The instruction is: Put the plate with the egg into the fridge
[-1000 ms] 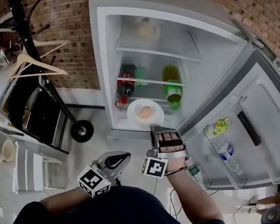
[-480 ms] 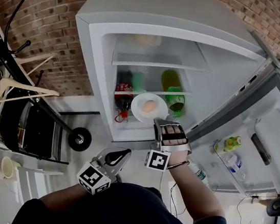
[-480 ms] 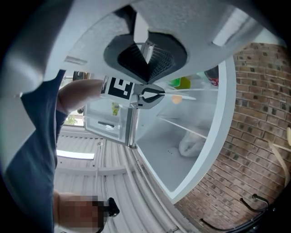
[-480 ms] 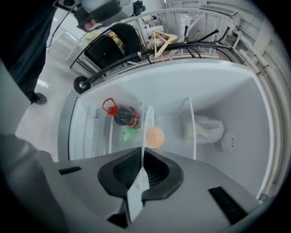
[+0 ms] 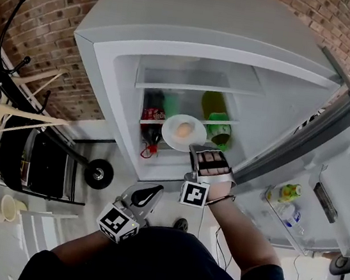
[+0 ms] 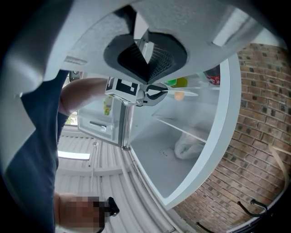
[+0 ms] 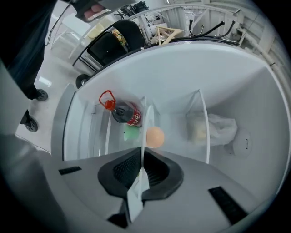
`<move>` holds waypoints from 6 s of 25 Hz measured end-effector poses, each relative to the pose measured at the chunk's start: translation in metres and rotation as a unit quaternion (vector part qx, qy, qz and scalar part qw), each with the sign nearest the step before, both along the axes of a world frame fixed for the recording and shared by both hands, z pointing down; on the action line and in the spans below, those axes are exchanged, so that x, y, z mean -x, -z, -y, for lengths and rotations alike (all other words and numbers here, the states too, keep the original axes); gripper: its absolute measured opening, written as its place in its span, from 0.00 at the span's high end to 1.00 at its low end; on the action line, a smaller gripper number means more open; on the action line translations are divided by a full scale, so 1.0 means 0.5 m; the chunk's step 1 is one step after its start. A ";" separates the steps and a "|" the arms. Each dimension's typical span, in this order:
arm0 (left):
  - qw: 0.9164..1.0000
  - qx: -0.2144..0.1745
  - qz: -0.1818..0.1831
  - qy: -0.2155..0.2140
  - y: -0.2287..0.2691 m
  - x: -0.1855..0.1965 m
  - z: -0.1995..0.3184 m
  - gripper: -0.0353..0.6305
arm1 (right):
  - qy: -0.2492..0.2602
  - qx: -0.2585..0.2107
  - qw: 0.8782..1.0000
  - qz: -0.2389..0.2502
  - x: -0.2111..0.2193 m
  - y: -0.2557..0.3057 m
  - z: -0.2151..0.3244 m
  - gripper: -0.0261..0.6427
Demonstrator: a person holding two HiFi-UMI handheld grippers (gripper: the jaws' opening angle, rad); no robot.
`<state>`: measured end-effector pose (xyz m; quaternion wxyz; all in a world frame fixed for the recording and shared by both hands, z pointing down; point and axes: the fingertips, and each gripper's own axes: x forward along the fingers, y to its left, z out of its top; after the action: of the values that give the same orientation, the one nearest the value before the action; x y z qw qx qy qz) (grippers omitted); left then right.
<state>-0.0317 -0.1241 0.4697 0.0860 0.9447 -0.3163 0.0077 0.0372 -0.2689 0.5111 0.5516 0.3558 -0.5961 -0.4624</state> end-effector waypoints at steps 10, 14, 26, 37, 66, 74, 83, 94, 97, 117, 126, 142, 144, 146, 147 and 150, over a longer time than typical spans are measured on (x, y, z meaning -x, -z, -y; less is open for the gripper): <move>1.000 0.002 0.000 0.023 0.001 0.002 0.016 0.94 | 0.004 0.009 1.000 -0.007 -0.006 -0.011 0.068 0.93; 1.000 0.002 0.001 0.028 -0.004 0.009 0.022 0.94 | 0.007 0.013 1.000 -0.014 0.004 -0.010 0.092 0.93; 0.999 0.006 0.006 0.032 -0.017 0.025 0.035 0.94 | -0.002 0.033 0.999 -0.036 0.012 -0.043 0.148 0.93; 0.999 0.008 0.005 0.038 -0.024 0.026 0.045 0.94 | 0.002 0.093 0.994 -0.055 0.025 -0.064 0.192 0.91; 0.998 0.013 0.000 0.065 -0.032 0.041 0.046 0.94 | -0.012 0.130 0.986 -0.106 0.040 -0.112 0.217 0.77; 0.998 0.016 0.001 0.064 -0.033 0.039 0.040 0.94 | -0.018 0.138 0.984 -0.109 0.035 -0.126 0.218 0.71; 0.998 0.013 0.002 0.067 -0.027 0.039 0.036 0.94 | -0.009 0.124 0.990 -0.071 0.031 -0.112 0.198 0.71; 0.999 0.013 -0.003 0.046 -0.023 0.011 0.043 0.94 | -0.022 0.145 0.984 0.102 0.033 -0.053 0.065 0.71; 0.999 0.010 -0.003 0.040 -0.021 0.000 0.043 0.94 | -0.026 0.181 0.966 0.183 0.038 -0.042 0.015 0.71; 1.000 0.001 0.022 0.010 -0.010 -0.053 0.031 0.94 | 0.015 0.318 0.785 0.531 0.053 0.041 -0.182 0.94; 1.000 -0.001 0.023 0.013 -0.008 -0.055 0.025 0.94 | 0.034 0.332 0.703 0.628 0.053 0.044 -0.218 0.94; 0.999 -0.014 0.026 0.015 0.006 -0.056 0.024 0.94 | 0.041 0.334 0.705 0.624 0.053 0.045 -0.230 0.94; 0.999 -0.015 0.026 0.014 0.007 -0.057 0.024 0.94 | 0.042 0.335 0.706 0.623 0.054 0.044 -0.231 0.94; 0.999 -0.016 0.026 0.015 0.008 -0.059 0.023 0.94 | 0.043 0.335 0.707 0.622 0.053 0.045 -0.233 0.94; 0.999 -0.017 0.025 0.015 0.008 -0.059 0.023 0.94 | 0.043 0.335 0.707 0.621 0.052 0.045 -0.233 0.94; 0.999 -0.018 0.025 0.014 0.009 -0.059 0.021 0.94 | 0.044 0.334 0.708 0.621 0.052 0.046 -0.234 0.94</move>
<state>-0.0023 -0.1346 0.4650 0.0613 0.9410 -0.3318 0.0245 0.0111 -0.1517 0.4881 0.1189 0.3289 -0.9343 0.0687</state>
